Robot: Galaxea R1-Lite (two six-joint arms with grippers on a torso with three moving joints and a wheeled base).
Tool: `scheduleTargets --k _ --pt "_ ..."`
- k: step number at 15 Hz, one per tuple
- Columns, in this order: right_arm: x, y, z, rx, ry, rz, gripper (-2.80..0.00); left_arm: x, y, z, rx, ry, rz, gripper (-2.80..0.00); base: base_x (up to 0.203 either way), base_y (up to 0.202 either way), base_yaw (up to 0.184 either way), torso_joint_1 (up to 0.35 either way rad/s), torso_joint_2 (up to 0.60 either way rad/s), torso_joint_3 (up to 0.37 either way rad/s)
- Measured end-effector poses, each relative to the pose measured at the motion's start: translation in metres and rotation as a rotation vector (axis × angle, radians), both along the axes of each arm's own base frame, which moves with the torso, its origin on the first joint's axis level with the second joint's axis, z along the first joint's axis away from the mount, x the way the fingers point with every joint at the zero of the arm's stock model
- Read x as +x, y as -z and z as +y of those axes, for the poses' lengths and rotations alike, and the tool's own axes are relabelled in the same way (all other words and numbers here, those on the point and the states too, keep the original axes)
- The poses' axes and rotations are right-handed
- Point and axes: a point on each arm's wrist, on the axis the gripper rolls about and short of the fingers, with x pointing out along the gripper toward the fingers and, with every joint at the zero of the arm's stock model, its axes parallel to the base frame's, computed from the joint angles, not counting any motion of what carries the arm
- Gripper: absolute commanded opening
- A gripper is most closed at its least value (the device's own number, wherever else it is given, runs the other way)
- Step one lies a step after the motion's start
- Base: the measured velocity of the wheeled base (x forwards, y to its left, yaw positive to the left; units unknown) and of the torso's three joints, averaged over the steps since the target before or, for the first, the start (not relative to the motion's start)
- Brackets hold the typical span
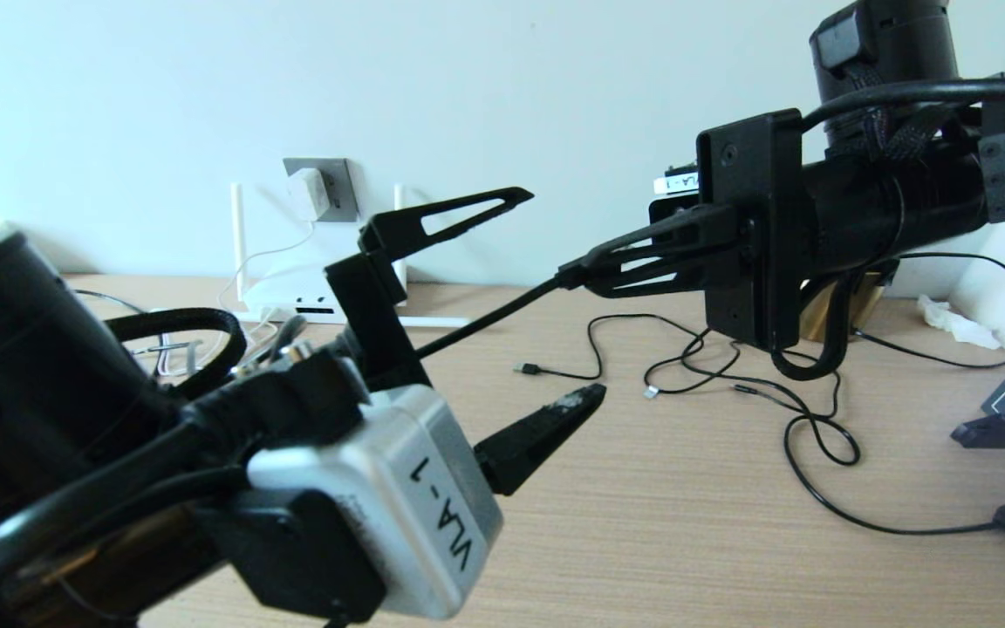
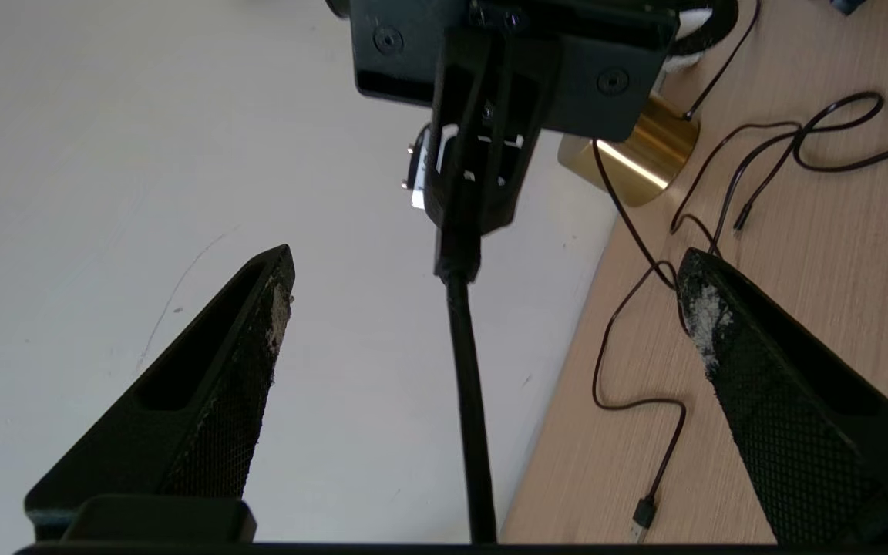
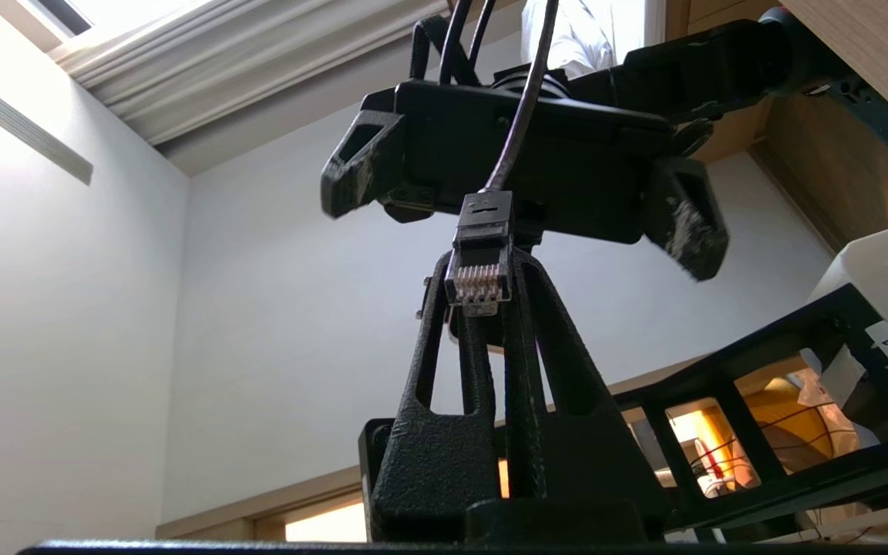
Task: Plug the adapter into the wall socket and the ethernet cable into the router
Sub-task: Plug cable into router interface
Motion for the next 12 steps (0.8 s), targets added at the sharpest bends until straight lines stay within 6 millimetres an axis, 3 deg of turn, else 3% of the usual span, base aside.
scheduleTargets --k 12 --pt "-0.0058 0.0040 0.0035 0.003 -0.031 -0.014 -2.80 -0.0020 0.0042 0.0007 0.012 0.026 0.008 0.00 0.000 0.000 0.000 0.000 0.00 0.000"
